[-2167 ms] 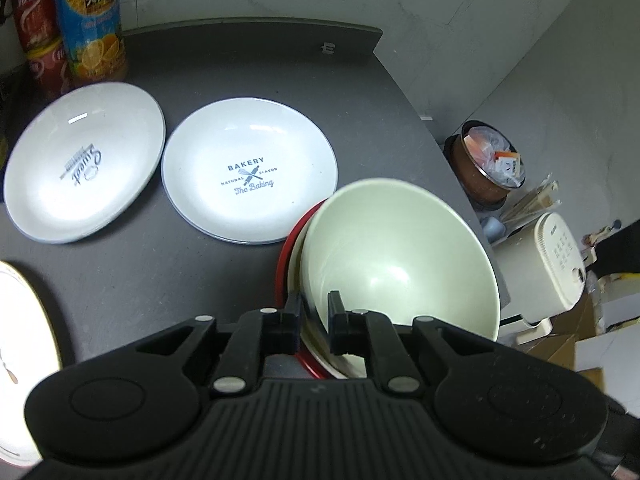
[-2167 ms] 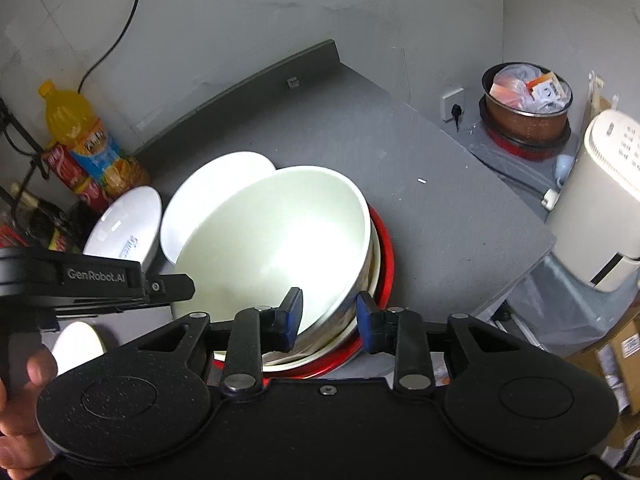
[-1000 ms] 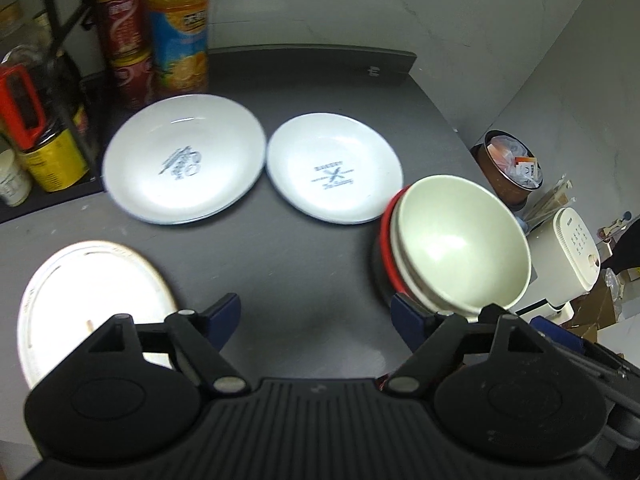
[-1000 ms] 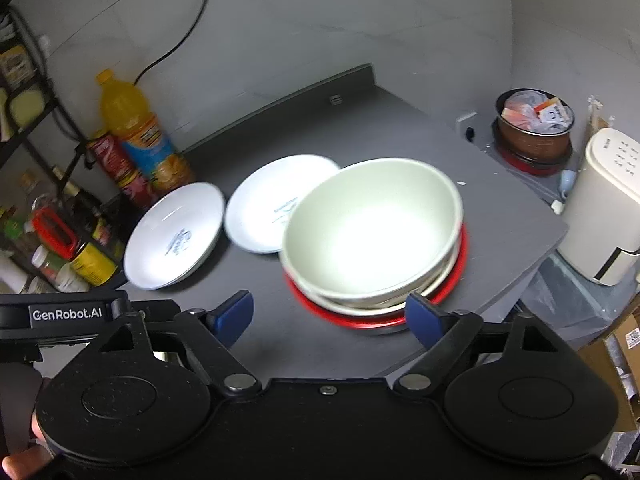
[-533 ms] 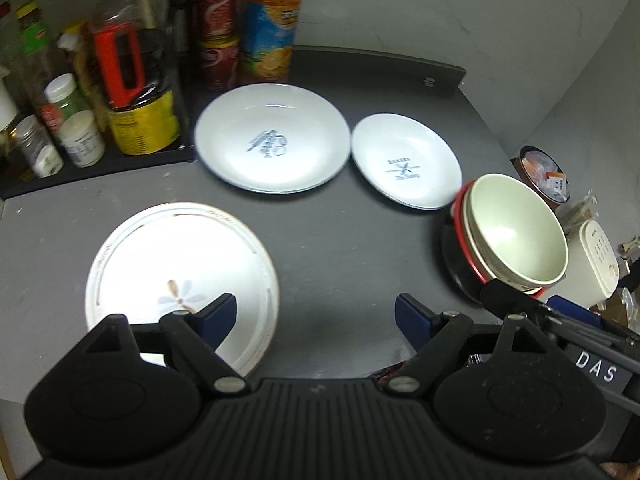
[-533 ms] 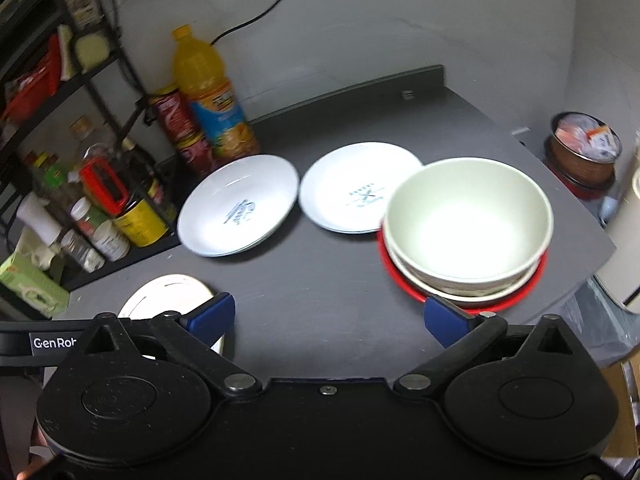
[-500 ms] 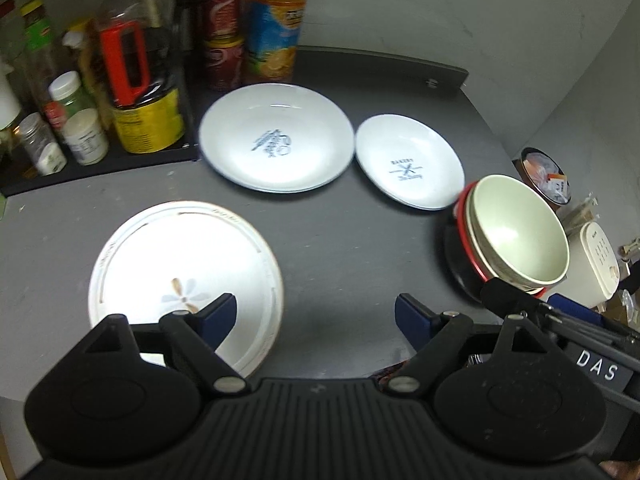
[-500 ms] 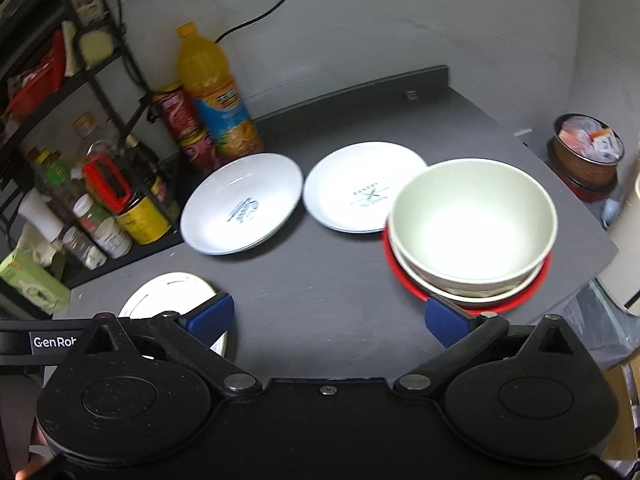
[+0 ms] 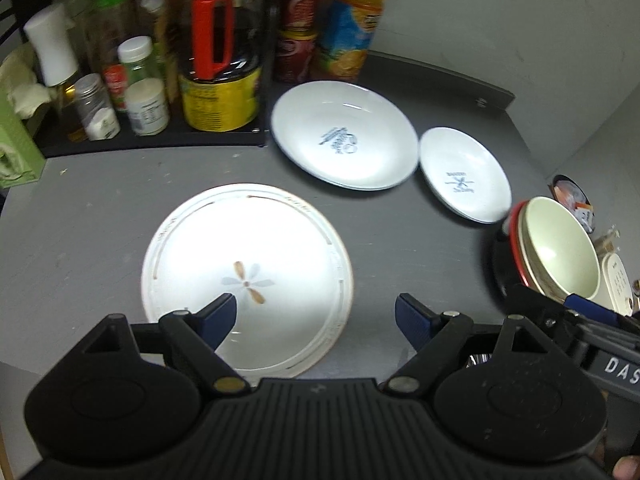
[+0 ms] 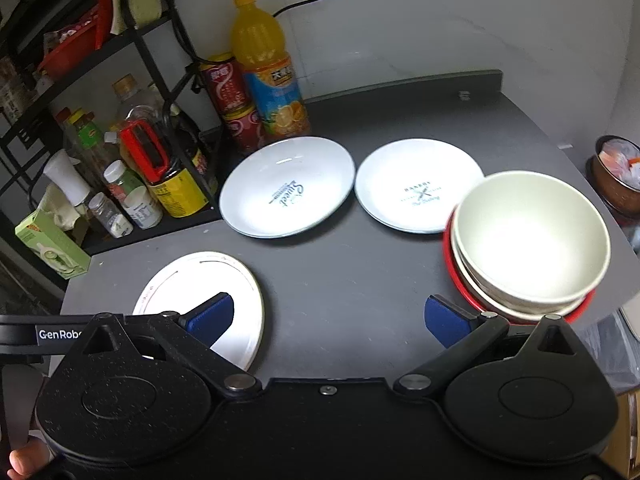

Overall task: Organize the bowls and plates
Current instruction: 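Withdraw both tools from the bowl stack toward the white plates, then bring both grippers to the rim of the white 'Sweet' plate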

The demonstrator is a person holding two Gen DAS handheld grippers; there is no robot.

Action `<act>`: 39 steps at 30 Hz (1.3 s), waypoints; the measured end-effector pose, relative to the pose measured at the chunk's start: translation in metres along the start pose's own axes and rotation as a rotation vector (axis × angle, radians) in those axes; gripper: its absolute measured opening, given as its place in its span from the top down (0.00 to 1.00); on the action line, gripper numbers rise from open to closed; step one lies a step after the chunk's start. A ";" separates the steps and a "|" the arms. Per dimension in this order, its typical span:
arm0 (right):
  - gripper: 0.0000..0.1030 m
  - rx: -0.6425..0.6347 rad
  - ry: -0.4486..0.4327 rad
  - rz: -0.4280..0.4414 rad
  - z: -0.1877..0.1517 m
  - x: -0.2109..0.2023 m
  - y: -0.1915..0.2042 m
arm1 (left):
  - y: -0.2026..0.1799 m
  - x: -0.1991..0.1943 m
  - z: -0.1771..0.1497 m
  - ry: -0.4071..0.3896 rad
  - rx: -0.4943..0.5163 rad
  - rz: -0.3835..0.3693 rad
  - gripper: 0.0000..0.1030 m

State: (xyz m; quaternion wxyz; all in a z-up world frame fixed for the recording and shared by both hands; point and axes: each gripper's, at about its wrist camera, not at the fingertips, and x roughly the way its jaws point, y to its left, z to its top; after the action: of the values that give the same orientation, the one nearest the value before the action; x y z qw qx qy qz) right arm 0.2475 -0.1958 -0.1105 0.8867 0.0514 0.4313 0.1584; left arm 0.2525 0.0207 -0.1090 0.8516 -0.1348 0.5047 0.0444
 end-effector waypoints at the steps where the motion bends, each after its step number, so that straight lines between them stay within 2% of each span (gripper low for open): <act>1: 0.00 -0.008 0.001 0.005 0.002 0.002 0.000 | 0.004 0.000 0.000 0.000 -0.008 0.008 0.17; 12: 0.00 -0.101 0.079 0.055 0.029 0.046 0.002 | 0.026 0.018 0.006 0.015 -0.102 0.069 0.17; 27: 0.00 -0.232 0.179 0.125 0.088 0.117 -0.006 | 0.033 0.057 0.041 0.058 -0.292 0.124 0.17; 39: 0.00 -0.346 0.222 0.175 0.135 0.169 -0.011 | 0.034 0.077 0.066 0.004 -0.464 0.138 0.17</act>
State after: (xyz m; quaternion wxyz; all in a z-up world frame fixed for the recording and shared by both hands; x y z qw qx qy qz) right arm 0.4532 -0.1454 -0.1560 0.8123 -0.0820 0.4866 0.3110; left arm 0.3387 0.0662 -0.1526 0.7916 -0.2923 0.4907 0.2170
